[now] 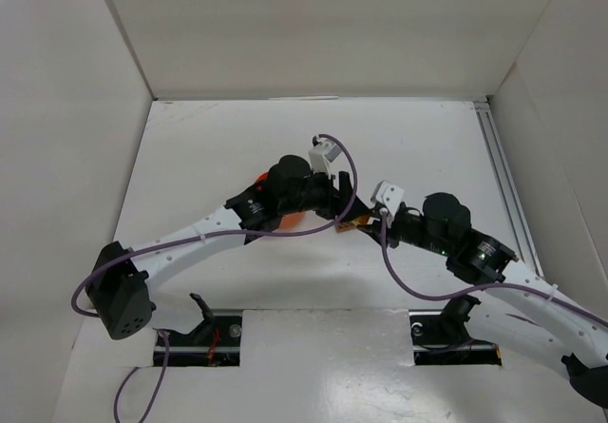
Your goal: Sort the legos into containers by color
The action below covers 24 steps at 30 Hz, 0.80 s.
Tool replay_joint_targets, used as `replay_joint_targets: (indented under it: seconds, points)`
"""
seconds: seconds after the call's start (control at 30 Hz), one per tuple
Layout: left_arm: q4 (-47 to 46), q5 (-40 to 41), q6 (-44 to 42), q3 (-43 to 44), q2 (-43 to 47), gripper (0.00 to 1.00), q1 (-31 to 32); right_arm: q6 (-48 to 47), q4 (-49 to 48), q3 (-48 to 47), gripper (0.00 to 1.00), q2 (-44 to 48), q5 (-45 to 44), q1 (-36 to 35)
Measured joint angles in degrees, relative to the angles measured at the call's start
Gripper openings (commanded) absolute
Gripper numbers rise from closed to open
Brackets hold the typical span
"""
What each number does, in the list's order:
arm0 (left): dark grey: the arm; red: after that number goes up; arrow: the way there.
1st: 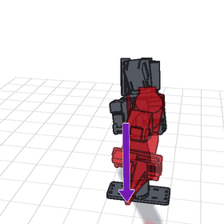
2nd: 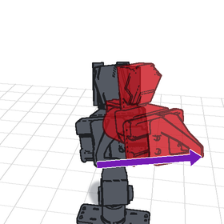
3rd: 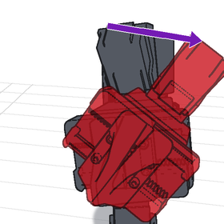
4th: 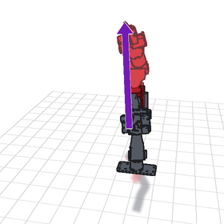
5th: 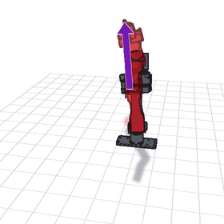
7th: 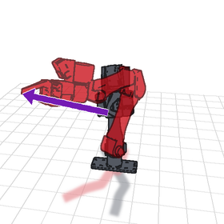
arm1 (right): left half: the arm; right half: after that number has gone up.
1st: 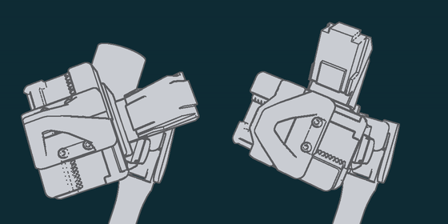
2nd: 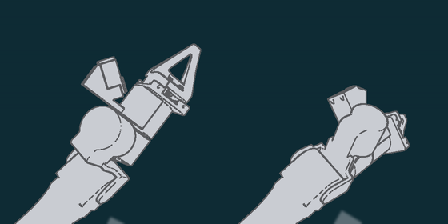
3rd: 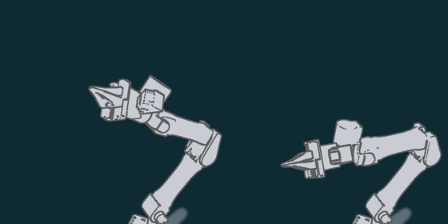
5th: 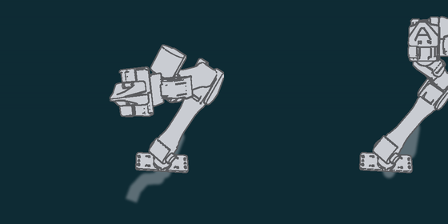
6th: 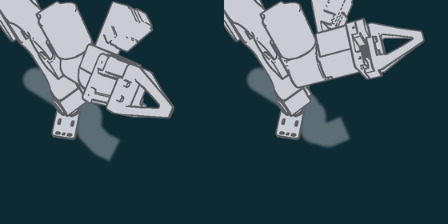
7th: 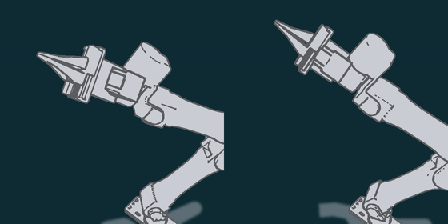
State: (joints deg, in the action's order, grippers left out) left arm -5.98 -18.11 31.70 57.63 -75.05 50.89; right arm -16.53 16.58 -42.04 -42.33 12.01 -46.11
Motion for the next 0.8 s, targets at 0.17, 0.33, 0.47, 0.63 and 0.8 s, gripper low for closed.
replay_joint_targets:
  seconds: [0.17,0.33,0.47,0.63,0.8]
  points:
    - [0.3,0.1,-0.2,1.5,-1.6,0.53,0.9,-0.1,0.6,-0.2,0.09,-1.0,-2.8,0.0]
    - [0.8,-2.3,-0.8,1.5,-2.5,0.59,0.9,0.0,-0.1,-0.9,0.09,-1.1,-5.5,-0.1]
    - [0.1,-4.8,-1.0,1.5,-2.5,0.41,0.5,0.0,-0.2,-0.9,0.09,-0.6,-5.9,-0.3]
    - [-1.3,-6.4,-0.8,1.6,-2.5,0.07,0.8,-0.1,-0.2,-1.0,0.15,-0.7,-6.1,-0.5]
    - [-1.0,-5.5,-0.6,1.6,-2.4,0.0,0.8,0.3,-0.3,-1.0,0.47,-0.9,-6.9,-0.5]
